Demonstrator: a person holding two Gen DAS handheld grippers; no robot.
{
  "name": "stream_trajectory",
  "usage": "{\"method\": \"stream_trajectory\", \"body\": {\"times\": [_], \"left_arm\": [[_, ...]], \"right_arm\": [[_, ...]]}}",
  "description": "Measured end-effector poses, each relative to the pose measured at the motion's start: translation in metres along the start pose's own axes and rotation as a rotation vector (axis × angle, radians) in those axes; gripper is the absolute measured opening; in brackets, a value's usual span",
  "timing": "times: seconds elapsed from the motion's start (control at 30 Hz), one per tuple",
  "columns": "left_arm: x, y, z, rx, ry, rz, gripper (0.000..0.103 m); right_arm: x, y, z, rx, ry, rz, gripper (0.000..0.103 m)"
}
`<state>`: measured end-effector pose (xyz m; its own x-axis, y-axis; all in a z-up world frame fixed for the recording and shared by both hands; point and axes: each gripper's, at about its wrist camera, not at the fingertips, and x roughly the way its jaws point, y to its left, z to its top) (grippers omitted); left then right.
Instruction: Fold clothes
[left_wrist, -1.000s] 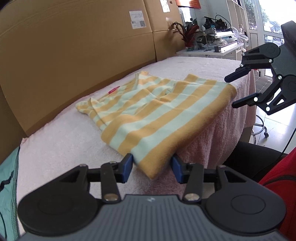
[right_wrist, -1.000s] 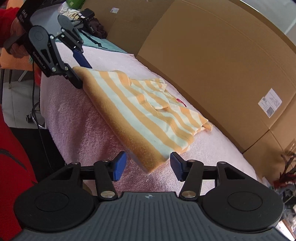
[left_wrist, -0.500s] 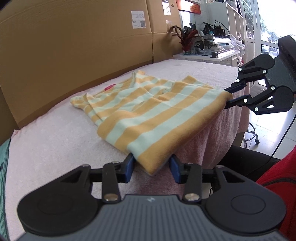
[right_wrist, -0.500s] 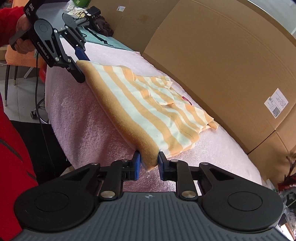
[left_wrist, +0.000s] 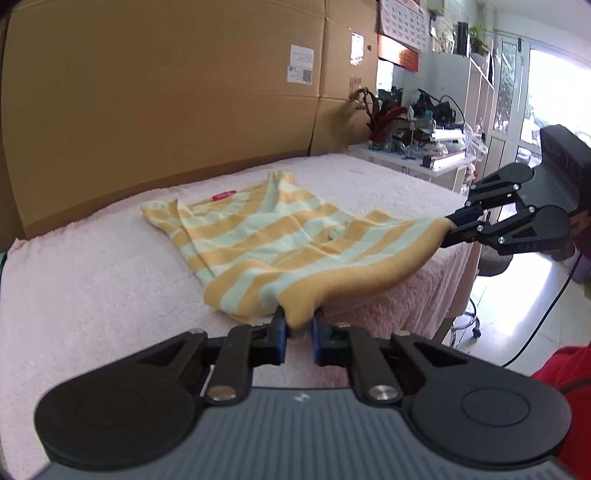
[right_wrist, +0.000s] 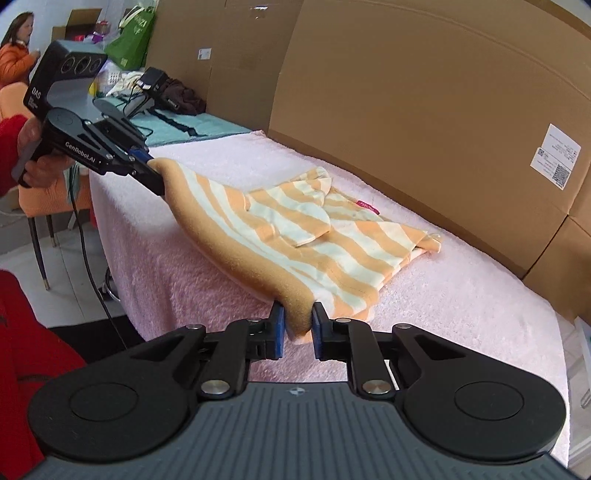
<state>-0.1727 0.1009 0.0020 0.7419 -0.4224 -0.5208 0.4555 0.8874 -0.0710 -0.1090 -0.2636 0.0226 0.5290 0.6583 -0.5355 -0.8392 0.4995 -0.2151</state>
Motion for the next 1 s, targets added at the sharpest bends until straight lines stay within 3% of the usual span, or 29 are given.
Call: {"method": "stream_trajectory", "body": {"times": [0.17, 0.3, 0.57, 1.0], "left_arm": [[0.012, 0.017, 0.032, -0.047, 0.012, -0.021, 0.010], [0.039, 0.033, 0.047, -0.075, 0.070, -0.024, 0.010], [0.075, 0.080, 0.062, -0.234, 0.081, -0.035, 0.010], [0.129, 0.109, 0.065, -0.266, 0.112, 0.053, 0.013]], "right_arm": [[0.016, -0.029, 0.018, 0.109, 0.021, 0.040, 0.016], [0.040, -0.051, 0.025, 0.206, 0.054, 0.072, 0.016], [0.081, -0.088, 0.032, 0.341, 0.083, 0.084, 0.016], [0.127, -0.117, 0.026, 0.438, 0.089, 0.043, 0.017]]}}
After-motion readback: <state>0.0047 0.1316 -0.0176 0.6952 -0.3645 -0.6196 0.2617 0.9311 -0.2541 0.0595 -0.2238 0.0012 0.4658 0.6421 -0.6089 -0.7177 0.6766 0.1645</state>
